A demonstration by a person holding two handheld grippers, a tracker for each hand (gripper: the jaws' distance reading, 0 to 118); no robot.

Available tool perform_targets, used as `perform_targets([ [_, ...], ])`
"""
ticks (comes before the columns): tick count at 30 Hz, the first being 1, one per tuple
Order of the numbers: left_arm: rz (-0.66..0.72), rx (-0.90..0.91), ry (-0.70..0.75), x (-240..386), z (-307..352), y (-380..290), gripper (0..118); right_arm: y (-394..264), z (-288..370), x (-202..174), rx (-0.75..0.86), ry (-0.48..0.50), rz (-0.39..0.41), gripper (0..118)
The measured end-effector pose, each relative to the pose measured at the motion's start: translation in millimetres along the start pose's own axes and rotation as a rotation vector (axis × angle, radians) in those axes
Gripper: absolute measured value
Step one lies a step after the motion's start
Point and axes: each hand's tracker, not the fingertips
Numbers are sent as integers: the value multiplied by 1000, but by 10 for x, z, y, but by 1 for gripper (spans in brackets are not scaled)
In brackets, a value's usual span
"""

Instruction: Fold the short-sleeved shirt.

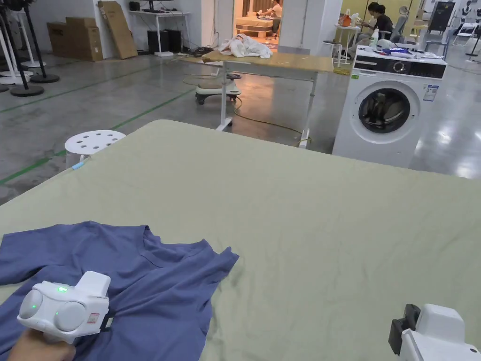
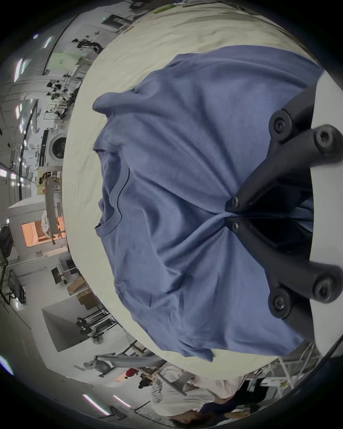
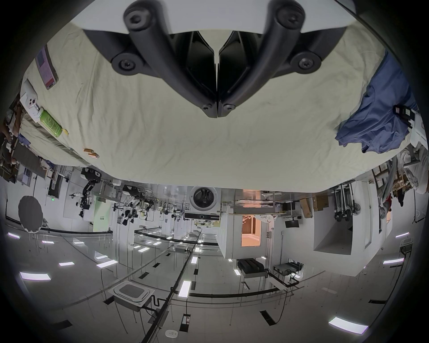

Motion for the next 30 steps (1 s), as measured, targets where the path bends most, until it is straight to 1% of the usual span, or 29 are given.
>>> perform_targets([
  [3, 114, 24, -59, -124, 78, 16, 0, 14, -2, 15, 5, -4, 4, 0],
  [6, 151, 135, -72, -180, 338, 52, 0, 50, -9, 48, 12, -9, -16, 0],
  [10, 197, 267, -131, -287, 648, 177, 0, 100, 11, 73, 33, -25, -32, 0],
  [14, 167, 370, -123, -282, 908, 407, 0, 155, 30, 79, 43, -29, -45, 0],
  [19, 181, 503, -166, -362, 1139, 792, 0, 223, 73, 128, 62, -37, -51, 0],
  [21, 166, 566, -182, -232, 1356, 922, 0, 251, 99, 163, 73, -44, -49, 0],
  [23, 122, 601, -202, -103, 1527, 1109, 0, 286, 128, 212, 81, -50, -50, 0],
  [30, -28, 715, -333, 671, 2002, 1600, 0, 369, 277, 431, 114, -86, -66, 0],
])
